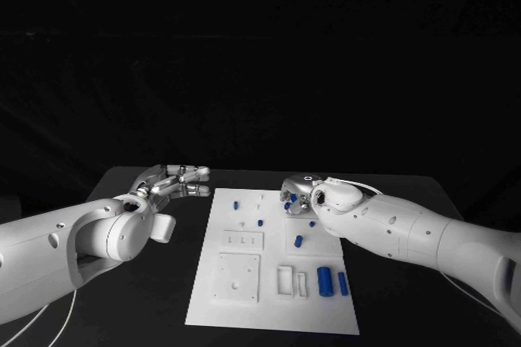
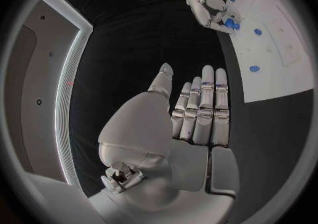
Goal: Assemble the parts on the task board
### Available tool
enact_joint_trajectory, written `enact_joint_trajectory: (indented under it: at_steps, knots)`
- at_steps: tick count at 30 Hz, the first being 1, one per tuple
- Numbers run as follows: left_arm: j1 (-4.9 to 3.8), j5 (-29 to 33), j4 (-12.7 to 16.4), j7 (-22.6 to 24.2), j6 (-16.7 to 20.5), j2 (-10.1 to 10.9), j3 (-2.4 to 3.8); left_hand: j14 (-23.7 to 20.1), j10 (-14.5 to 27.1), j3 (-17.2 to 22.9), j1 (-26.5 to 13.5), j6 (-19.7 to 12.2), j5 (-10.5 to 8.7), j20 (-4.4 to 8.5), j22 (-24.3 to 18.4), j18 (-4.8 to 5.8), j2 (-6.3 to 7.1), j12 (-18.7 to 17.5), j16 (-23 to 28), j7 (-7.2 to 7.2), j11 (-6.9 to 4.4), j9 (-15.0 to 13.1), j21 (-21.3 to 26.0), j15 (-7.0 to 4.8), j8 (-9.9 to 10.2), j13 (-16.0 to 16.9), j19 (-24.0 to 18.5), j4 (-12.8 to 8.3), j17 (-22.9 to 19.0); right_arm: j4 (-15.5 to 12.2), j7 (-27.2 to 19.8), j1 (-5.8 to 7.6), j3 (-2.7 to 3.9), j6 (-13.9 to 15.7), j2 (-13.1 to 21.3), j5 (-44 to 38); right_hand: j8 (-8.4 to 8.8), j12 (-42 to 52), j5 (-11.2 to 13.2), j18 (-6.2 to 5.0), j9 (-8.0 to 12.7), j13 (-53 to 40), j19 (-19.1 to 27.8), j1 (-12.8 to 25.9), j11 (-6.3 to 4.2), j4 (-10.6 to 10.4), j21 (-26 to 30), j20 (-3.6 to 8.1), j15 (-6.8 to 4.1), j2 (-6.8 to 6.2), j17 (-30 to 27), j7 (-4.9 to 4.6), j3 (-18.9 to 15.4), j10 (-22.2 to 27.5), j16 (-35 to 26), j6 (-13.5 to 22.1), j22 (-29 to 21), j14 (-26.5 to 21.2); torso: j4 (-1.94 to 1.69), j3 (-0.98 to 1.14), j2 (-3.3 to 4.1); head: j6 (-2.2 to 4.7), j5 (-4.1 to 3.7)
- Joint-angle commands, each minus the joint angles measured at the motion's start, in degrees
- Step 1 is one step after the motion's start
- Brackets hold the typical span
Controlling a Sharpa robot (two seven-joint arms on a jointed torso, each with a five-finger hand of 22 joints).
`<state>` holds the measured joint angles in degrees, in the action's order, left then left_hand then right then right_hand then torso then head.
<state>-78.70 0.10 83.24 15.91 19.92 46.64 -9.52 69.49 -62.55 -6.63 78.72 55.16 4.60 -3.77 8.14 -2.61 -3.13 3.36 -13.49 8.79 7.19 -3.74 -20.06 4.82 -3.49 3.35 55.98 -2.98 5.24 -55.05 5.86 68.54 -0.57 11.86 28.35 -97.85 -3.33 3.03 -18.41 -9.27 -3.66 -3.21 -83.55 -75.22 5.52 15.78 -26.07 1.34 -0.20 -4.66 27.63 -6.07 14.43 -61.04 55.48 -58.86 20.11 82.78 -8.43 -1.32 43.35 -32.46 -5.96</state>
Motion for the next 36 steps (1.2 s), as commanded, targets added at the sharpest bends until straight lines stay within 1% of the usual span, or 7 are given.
enact_joint_trajectory:
  at_steps: [1, 9, 17, 18, 20, 25, 36]
  knots:
    - [-0.23, 0.4, 0.1, 0.1, -1.0, 0.0, 0.06, -0.3, 0.5, 0.0, -0.5, -0.2, -0.25, -0.05, -0.1, 0.27, -0.18, 0.1, 0.2, -0.06, 0.1, 0.0, -0.2, -0.04, -0.1, 0.1, -0.4, 0.1, -0.1, -0.2, 0.7, -0.06, -0.01, -1.1, 0.0, -2.2, -0.19, 0.2, 0.5, -0.4, 0.0, -0.1, 0.1, 0.5, 0.15, 0.2, -0.4, -0.03, 0.11, -0.21, -0.1, -0.05, 1.4, -0.7, 0.4, -0.4, 0.5, -0.6, -0.05, -0.07, 0.53, 0.33, -0.07]
    - [-0.23, 0.4, 0.0, 0.2, -0.9, 0.1, 0.06, -0.3, 0.5, 0.1, -0.4, -0.1, -0.29, -0.05, -0.2, 0.23, -0.07, 0.1, 0.2, -0.08, 0.09, 0.0, -0.4, -0.05, -0.1, 0.1, -0.4, 0.4, 0.0, 0.0, 1.1, -0.11, -0.03, -0.5, 0.0, -3.8, -0.2, 0.2, 0.9, -0.55, 0.0, -0.1, 0.7, 1.1, 0.06, 0.1, -1.2, 0.0, 0.06, -0.91, -0.2, -0.1, 5.1, -1.4, 0.7, -1.2, 1.9, -0.6, -0.07, -0.14, 0.92, 0.81, -0.25]
    - [-0.23, 0.5, 0.1, 0.2, -0.9, 0.1, 0.06, -0.2, 0.6, 0.1, -0.9, -0.2, -0.26, -0.03, -0.3, 0.19, -0.22, 0.1, 0.0, 0.0, 0.13, 0.0, -0.5, -0.07, -0.1, 0.1, -0.3, 1.0, 0.0, 0.3, 1.7, -0.16, -0.05, 0.8, 0.0, -4.6, -0.22, 0.2, 2.5, -0.83, 0.0, -0.1, 1.1, 2.1, 0.19, -0.4, -1.8, -0.09, 0.14, -1.09, -0.1, -0.51, 10.4, -1.9, 1.0, -1.8, 3.0, -0.8, -0.1, -0.21, 1.24, 1.35, -0.53]
    - [-0.23, 0.5, 0.1, 0.2, -0.9, 0.1, 0.06, -0.2, 0.6, 0.1, -0.9, -0.2, -0.26, -0.03, -0.3, 0.19, -0.22, 0.1, 0.0, 0.01, 0.13, 0.0, -0.5, -0.07, -0.1, 0.1, -0.3, 1.0, 0.0, 0.3, 1.7, -0.17, -0.06, 1.1, 0.0, -4.6, -0.21, 0.2, 3.3, -0.81, 0.0, -0.1, 1.2, 2.6, 0.1, -0.8, -1.8, -0.06, 0.06, -0.97, -0.1, -0.57, 11.5, -2.3, 1.1, -2.1, 3.2, -0.8, -0.12, -0.2, 1.28, 1.67, -0.66]
    - [-0.23, 0.5, -0.1, 0.4, -0.7, 0.0, 0.06, -0.1, 0.5, 0.1, -1.1, -0.2, -0.18, -0.03, -0.3, 0.16, -0.31, 0.1, -0.1, 0.09, 0.17, 0.0, -0.6, -0.07, -0.1, 0.1, -0.2, 1.3, 0.0, 0.4, 1.7, -0.2, -0.06, 2.0, 0.0, -4.6, -0.25, 0.2, 4.5, -0.74, 0.0, -0.1, 1.1, 3.2, -0.19, -1.4, -1.9, 0.14, -0.15, -1.09, 0.0, -0.76, 14.0, -3.5, 1.3, -3.0, 3.4, -0.8, -0.21, -0.24, 1.38, 1.78, -0.75]
    - [-0.23, 0.7, -0.7, 0.5, -0.5, -0.2, 0.04, -0.1, 0.5, 0.2, -1.0, -0.2, -0.09, -0.02, -0.3, 0.13, -0.36, 0.1, -0.1, 0.08, 0.17, 0.0, -0.6, -0.09, -0.1, 0.1, -0.2, 1.4, 0.0, 0.2, 1.3, -0.22, -0.06, 3.8, 0.0, -4.6, -0.32, 0.2, 6.6, -0.07, -0.2, -0.1, -0.5, 3.4, -1.0, -2.3, -2.8, 0.63, -0.69, -1.17, -0.7, -0.65, 16.9, -6.7, 1.2, -5.2, 4.3, -0.6, -0.21, -0.33, 1.58, 1.84, -0.94]
    - [-0.21, 0.9, -1.7, 0.5, -0.5, -0.6, -0.05, -0.1, 0.5, 0.3, -0.9, -0.2, -0.09, -0.02, -0.4, 0.11, -0.32, 0.1, -0.2, 0.09, 0.17, 0.0, -0.6, -0.09, -0.1, 0.1, -0.1, 1.5, 0.0, -0.1, 1.6, -0.24, -0.06, 7.2, 0.0, -5.2, -0.42, 0.3, 9.1, 1.5, -0.7, -0.3, -0.6, 2.3, -3.08, -2.8, -2.9, 2.18, -2.23, -0.13, -1.5, 0.71, 17.6, -13.3, 1.5, -10.7, 5.4, -0.5, -0.33, -0.43, 1.83, 2.03, -1.25]
